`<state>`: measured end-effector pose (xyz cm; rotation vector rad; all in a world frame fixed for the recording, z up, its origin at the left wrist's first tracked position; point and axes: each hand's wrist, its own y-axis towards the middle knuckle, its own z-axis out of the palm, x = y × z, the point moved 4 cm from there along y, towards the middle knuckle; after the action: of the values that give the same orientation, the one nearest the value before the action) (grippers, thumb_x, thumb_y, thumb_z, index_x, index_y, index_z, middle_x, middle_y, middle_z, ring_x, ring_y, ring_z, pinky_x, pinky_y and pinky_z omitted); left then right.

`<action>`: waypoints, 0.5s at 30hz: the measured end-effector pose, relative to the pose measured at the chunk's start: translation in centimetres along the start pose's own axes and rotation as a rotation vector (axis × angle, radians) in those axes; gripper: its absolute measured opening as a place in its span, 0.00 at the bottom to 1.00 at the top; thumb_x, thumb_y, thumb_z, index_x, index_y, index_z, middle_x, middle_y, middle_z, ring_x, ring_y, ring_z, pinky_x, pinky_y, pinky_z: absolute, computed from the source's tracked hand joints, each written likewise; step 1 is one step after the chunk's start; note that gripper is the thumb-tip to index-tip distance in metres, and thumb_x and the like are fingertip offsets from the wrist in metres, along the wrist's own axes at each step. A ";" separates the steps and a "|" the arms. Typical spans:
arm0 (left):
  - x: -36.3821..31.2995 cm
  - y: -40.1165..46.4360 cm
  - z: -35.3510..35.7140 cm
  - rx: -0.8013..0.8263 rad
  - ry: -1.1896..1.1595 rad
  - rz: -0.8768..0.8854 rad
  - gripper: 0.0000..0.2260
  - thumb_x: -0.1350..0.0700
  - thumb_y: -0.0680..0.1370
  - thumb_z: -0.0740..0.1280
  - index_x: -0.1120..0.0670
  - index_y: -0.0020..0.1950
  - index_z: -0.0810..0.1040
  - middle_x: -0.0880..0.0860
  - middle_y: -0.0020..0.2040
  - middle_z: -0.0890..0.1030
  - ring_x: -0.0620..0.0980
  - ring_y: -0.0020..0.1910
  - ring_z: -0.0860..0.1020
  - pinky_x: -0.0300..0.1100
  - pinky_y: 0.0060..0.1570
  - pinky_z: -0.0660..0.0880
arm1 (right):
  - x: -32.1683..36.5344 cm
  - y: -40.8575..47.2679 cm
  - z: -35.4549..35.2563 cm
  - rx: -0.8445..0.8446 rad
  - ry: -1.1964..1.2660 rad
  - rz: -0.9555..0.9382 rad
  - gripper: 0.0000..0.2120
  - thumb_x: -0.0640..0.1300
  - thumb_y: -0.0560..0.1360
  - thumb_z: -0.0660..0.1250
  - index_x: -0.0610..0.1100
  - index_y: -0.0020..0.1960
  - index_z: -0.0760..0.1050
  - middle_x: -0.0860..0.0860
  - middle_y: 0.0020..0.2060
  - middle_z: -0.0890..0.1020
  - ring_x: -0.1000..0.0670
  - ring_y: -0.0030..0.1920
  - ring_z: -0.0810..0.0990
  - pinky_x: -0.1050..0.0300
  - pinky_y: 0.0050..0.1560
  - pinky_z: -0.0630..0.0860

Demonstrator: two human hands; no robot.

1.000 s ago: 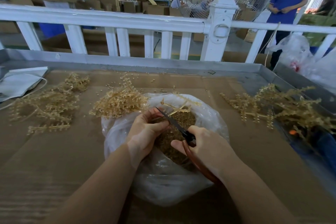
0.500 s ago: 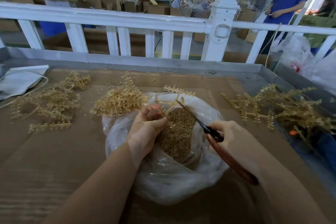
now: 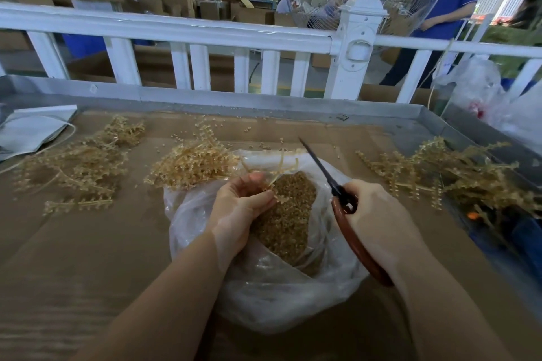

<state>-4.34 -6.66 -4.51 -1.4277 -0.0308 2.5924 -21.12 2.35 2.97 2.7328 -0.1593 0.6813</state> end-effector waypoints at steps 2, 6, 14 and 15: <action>0.1 -0.1 0.2 0.007 0.061 0.007 0.14 0.77 0.70 0.66 0.59 0.47 0.77 0.53 0.35 0.81 0.46 0.34 0.82 0.37 0.35 0.80 | 0.2 0.1 -0.2 -0.093 0.030 0.023 0.02 0.48 0.78 0.62 0.53 0.47 0.69 0.58 0.36 0.71 0.53 0.39 0.72 0.62 0.32 0.65; 0.1 -0.2 0.3 0.014 0.122 0.013 0.15 0.77 0.70 0.66 0.58 0.47 0.77 0.56 0.40 0.79 0.46 0.34 0.81 0.36 0.35 0.79 | 1.0 0.7 0.6 -0.141 0.254 0.012 0.05 0.42 0.77 0.64 0.49 0.52 0.76 0.54 0.42 0.79 0.52 0.42 0.78 0.62 0.36 0.71; -0.3 -0.6 0.4 0.125 0.277 0.081 0.15 0.76 0.67 0.69 0.57 0.44 0.77 0.57 0.44 0.82 0.54 0.45 0.80 0.44 0.47 0.79 | 2.8 2.6 5.0 0.030 0.413 -0.042 0.09 0.38 0.73 0.69 0.49 0.51 0.78 0.58 0.37 0.78 0.54 0.42 0.79 0.73 0.39 0.67; -0.4 -0.6 0.5 0.134 0.286 0.088 0.15 0.76 0.66 0.70 0.58 0.44 0.77 0.59 0.45 0.83 0.55 0.46 0.81 0.45 0.49 0.79 | 2.8 2.8 5.4 0.023 0.411 -0.033 0.09 0.38 0.73 0.69 0.48 0.51 0.78 0.57 0.38 0.79 0.54 0.43 0.79 0.72 0.39 0.68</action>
<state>-4.44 -6.07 -3.91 -1.7669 0.2447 2.3766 -16.80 -2.15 0.62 2.5420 -0.0101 1.2176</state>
